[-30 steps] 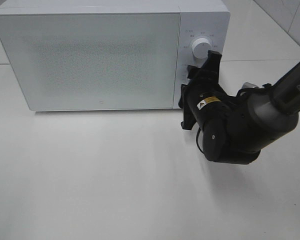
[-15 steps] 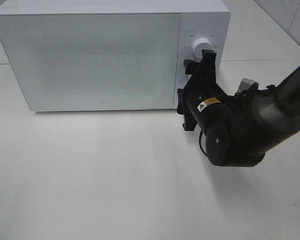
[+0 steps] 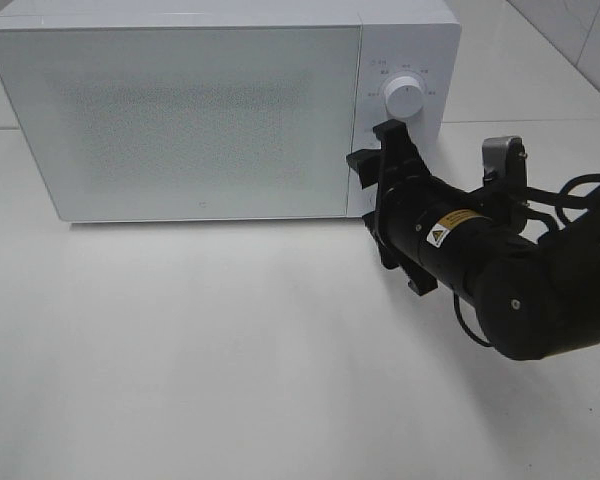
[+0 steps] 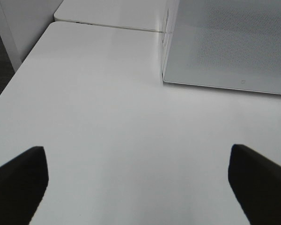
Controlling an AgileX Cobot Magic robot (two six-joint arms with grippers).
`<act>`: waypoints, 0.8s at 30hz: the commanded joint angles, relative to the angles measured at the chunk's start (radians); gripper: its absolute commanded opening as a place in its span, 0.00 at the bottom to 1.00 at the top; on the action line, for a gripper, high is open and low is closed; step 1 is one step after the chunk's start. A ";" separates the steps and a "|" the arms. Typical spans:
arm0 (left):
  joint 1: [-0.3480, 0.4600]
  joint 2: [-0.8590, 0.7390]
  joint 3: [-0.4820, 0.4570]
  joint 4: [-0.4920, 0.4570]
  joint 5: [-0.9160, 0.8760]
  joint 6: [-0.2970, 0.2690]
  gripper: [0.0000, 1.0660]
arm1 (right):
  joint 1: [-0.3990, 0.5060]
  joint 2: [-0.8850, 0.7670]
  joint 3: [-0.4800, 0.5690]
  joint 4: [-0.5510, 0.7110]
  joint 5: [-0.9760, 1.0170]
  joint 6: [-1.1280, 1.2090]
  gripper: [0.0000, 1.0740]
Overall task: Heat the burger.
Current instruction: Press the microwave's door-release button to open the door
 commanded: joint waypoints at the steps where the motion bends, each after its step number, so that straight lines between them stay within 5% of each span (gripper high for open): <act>1: 0.004 -0.021 0.004 -0.009 -0.007 0.000 0.94 | -0.005 -0.042 0.022 -0.031 0.055 -0.121 0.62; 17: 0.004 -0.021 0.004 -0.009 -0.007 0.000 0.94 | -0.008 -0.295 0.034 -0.038 0.562 -0.966 0.61; 24: 0.004 -0.021 0.004 -0.009 -0.007 0.000 0.94 | -0.008 -0.413 -0.056 -0.047 0.999 -1.314 0.61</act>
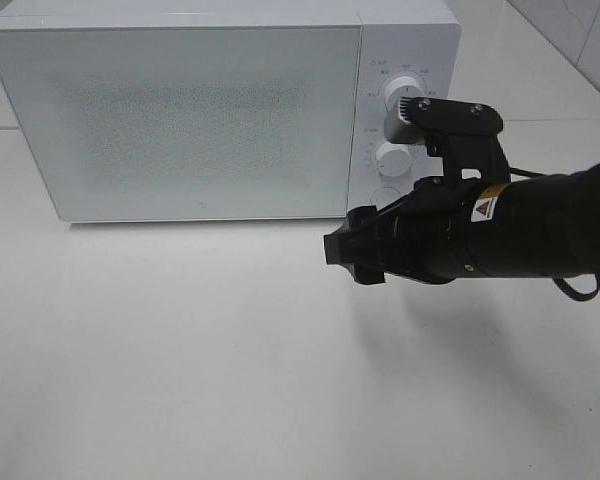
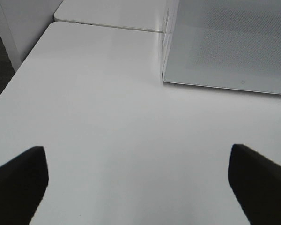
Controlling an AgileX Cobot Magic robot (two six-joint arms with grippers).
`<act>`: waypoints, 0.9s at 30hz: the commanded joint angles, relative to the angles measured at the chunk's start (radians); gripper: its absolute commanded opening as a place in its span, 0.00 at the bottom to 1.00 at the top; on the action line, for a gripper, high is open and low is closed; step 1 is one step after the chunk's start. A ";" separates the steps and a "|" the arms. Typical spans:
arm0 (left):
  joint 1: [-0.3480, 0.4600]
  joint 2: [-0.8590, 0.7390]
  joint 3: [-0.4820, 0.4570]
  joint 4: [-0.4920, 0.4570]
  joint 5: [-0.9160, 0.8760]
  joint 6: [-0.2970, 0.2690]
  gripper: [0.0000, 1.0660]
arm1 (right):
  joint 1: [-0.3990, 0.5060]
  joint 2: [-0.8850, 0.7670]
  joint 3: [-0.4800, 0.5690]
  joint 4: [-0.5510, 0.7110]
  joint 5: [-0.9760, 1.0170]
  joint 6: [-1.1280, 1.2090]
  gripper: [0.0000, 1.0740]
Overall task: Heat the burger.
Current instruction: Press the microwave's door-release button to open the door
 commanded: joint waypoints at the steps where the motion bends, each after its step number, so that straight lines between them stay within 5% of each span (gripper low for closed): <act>1: 0.004 -0.021 0.004 -0.009 -0.007 0.000 0.94 | -0.008 -0.072 -0.059 -0.020 0.266 -0.164 0.61; 11: 0.004 -0.021 0.004 -0.009 -0.007 0.000 0.94 | -0.008 -0.241 -0.094 -0.141 0.707 -0.173 0.61; 27: 0.004 -0.021 0.004 -0.009 -0.007 0.000 0.94 | -0.008 -0.527 -0.094 -0.169 1.022 -0.094 0.61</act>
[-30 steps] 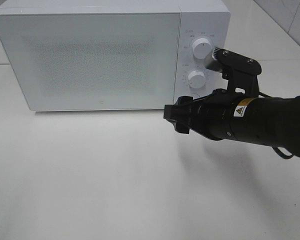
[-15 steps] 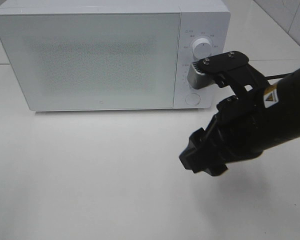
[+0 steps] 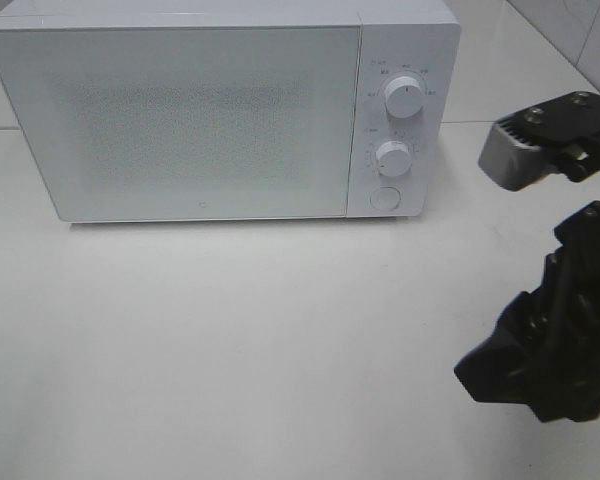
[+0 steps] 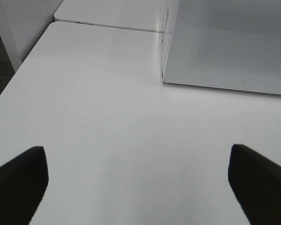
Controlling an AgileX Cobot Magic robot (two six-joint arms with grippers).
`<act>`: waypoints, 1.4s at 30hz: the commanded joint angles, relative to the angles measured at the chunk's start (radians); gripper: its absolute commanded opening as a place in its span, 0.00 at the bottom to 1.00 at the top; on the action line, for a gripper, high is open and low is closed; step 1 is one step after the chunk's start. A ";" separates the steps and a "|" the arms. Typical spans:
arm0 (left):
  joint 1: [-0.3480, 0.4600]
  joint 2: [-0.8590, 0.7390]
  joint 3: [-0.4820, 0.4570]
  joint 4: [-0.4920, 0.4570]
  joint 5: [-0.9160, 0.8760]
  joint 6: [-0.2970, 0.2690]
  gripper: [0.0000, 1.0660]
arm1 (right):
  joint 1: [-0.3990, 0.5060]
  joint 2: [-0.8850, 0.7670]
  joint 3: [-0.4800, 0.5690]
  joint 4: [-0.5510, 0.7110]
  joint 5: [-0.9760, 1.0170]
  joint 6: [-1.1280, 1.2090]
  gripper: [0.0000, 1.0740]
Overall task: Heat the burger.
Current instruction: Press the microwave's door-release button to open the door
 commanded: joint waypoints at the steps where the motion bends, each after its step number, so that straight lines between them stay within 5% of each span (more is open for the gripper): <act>1: 0.004 -0.021 0.004 -0.009 -0.007 0.000 0.94 | -0.008 -0.098 -0.005 -0.048 0.066 0.047 0.61; 10: 0.004 -0.021 0.004 -0.009 -0.007 0.000 0.94 | -0.045 -0.283 -0.005 -0.174 0.117 0.150 0.61; 17: 0.004 -0.021 0.004 -0.009 -0.007 0.000 0.94 | -0.291 -0.455 -0.004 -0.187 0.171 0.148 0.61; 27: 0.004 -0.021 0.004 -0.009 -0.007 0.000 0.94 | -0.476 -0.724 0.095 -0.230 0.159 0.149 0.61; 42: 0.004 -0.021 0.004 -0.009 -0.007 0.000 0.94 | -0.532 -1.059 0.190 -0.230 0.190 0.183 0.61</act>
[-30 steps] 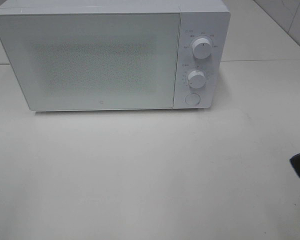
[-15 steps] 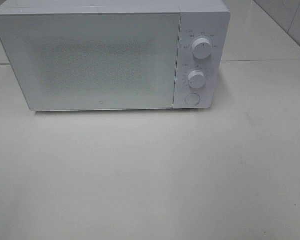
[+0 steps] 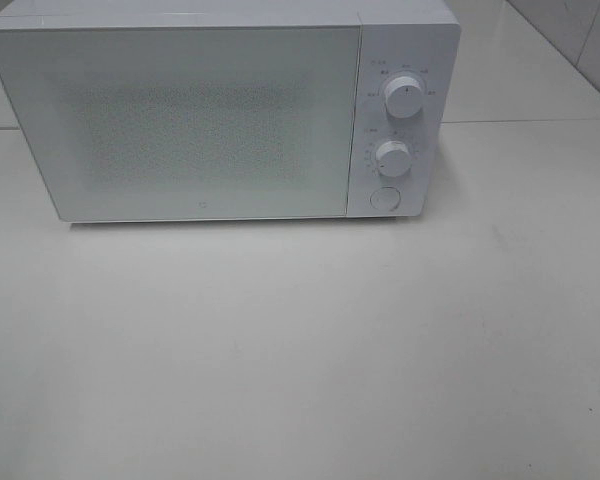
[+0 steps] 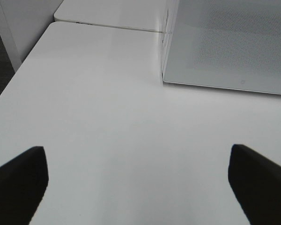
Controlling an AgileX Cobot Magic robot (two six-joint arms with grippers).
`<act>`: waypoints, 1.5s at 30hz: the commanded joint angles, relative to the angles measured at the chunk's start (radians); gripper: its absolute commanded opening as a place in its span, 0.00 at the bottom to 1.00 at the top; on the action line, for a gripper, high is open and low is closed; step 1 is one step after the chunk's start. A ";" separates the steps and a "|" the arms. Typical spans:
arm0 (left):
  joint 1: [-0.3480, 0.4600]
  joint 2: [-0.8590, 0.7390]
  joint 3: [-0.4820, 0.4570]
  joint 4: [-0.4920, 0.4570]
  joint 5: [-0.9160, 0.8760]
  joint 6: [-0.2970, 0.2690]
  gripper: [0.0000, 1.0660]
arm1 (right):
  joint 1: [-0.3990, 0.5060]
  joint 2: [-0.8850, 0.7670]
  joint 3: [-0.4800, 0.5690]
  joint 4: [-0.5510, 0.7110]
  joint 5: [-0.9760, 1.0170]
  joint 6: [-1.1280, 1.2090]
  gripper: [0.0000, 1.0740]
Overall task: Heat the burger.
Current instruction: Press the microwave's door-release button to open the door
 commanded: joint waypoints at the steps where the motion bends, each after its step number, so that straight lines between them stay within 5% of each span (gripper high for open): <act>1: 0.004 -0.021 0.004 -0.009 -0.007 0.000 0.94 | -0.009 -0.056 0.004 -0.008 0.004 0.006 0.61; 27: 0.004 -0.019 0.004 -0.010 -0.007 0.000 0.94 | -0.009 -0.001 -0.009 -0.003 -0.007 0.007 0.65; 45: 0.004 -0.019 0.004 -0.010 -0.007 0.000 0.94 | -0.008 0.337 -0.031 -0.002 -0.388 0.007 0.65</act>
